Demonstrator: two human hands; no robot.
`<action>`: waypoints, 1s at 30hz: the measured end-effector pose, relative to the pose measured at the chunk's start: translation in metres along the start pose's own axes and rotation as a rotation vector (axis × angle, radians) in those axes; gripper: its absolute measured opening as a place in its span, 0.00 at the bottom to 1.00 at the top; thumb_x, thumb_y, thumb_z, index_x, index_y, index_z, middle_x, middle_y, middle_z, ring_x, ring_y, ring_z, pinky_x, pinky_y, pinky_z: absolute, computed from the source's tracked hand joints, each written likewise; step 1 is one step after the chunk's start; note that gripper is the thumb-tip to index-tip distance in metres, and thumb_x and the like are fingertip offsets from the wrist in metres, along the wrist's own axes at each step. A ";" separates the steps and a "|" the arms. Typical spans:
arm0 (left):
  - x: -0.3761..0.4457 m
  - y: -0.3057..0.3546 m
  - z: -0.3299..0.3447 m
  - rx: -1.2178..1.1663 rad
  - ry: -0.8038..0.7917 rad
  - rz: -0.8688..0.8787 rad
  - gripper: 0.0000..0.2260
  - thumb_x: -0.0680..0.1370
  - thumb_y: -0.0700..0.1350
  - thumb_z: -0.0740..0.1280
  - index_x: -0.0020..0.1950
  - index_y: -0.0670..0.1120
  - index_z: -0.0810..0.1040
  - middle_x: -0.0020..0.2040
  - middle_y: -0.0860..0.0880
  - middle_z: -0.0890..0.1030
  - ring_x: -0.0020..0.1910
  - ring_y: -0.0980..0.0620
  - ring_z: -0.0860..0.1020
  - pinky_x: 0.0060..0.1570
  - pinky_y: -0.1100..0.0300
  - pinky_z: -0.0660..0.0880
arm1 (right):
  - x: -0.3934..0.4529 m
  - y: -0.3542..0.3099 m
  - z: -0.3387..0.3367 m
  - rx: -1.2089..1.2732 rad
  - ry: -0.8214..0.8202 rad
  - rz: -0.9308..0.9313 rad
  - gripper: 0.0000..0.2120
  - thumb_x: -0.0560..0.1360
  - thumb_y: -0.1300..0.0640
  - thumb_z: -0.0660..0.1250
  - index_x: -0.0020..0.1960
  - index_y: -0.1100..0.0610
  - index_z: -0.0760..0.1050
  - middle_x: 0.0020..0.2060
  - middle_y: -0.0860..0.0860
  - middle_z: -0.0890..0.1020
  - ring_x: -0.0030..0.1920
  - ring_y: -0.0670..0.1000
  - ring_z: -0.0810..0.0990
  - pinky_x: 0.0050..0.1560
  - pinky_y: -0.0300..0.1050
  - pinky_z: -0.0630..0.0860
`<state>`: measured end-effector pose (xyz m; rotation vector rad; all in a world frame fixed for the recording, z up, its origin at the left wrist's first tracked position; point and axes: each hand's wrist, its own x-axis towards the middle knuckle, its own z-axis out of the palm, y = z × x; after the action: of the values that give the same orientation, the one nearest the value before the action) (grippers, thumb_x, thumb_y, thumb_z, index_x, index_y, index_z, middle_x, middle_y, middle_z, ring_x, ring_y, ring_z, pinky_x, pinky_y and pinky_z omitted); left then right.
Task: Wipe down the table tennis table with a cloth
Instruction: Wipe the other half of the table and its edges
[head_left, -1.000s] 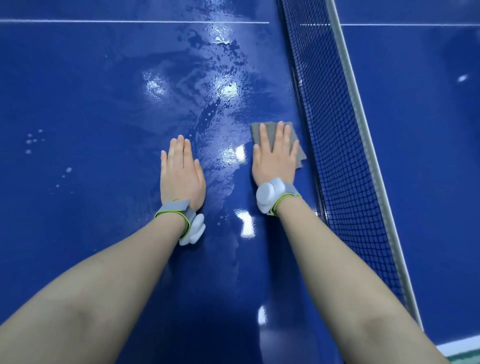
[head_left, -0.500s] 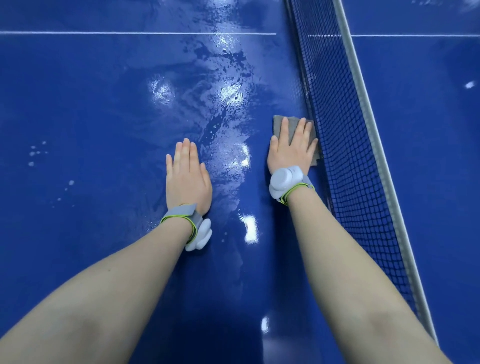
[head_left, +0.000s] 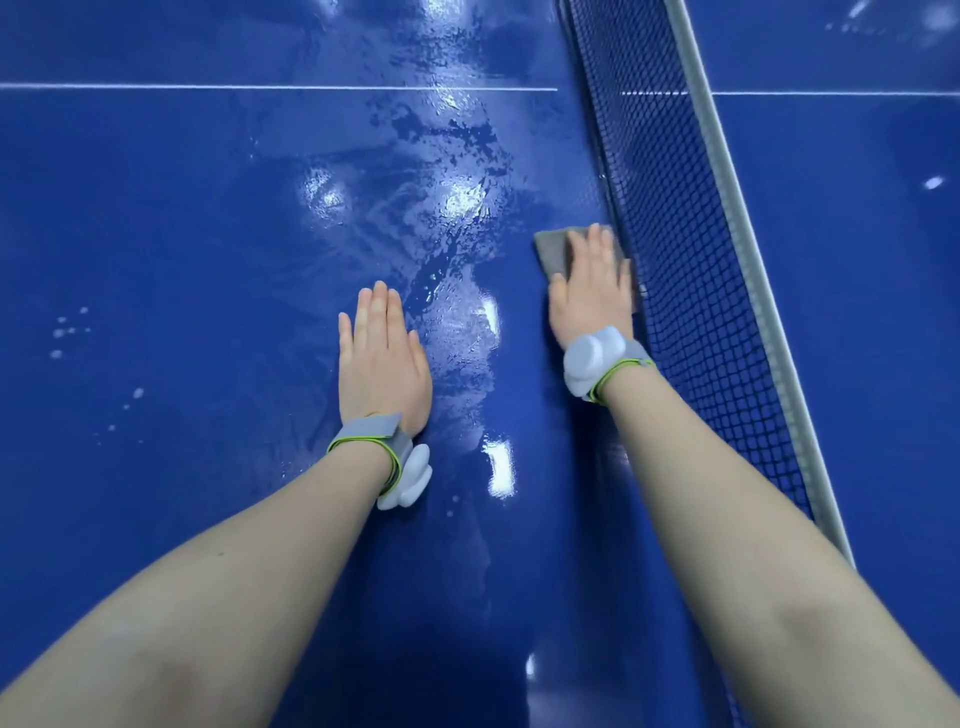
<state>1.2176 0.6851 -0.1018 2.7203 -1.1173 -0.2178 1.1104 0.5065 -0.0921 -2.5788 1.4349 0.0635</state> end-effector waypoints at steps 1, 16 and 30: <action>0.002 0.000 0.000 0.001 0.001 0.003 0.22 0.82 0.44 0.48 0.75 0.40 0.52 0.76 0.45 0.53 0.76 0.48 0.49 0.74 0.52 0.43 | 0.004 0.000 -0.001 0.001 0.002 0.031 0.24 0.82 0.54 0.50 0.77 0.56 0.52 0.77 0.54 0.47 0.77 0.52 0.43 0.74 0.52 0.41; 0.022 0.008 -0.001 0.006 0.004 -0.017 0.22 0.82 0.44 0.49 0.75 0.40 0.52 0.77 0.45 0.53 0.76 0.48 0.49 0.74 0.52 0.43 | 0.028 -0.007 0.002 -0.133 -0.039 -0.195 0.26 0.83 0.50 0.46 0.78 0.56 0.46 0.77 0.57 0.44 0.77 0.55 0.41 0.74 0.52 0.39; 0.032 0.009 0.000 0.019 0.000 -0.027 0.22 0.82 0.44 0.48 0.76 0.40 0.50 0.77 0.45 0.51 0.76 0.49 0.48 0.73 0.53 0.42 | 0.029 -0.089 0.012 -0.120 -0.112 -0.394 0.25 0.83 0.49 0.44 0.78 0.52 0.44 0.77 0.56 0.42 0.77 0.54 0.39 0.73 0.55 0.37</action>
<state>1.2342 0.6564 -0.1017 2.7536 -1.0895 -0.2123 1.2018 0.5297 -0.0947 -2.8525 0.8905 0.2392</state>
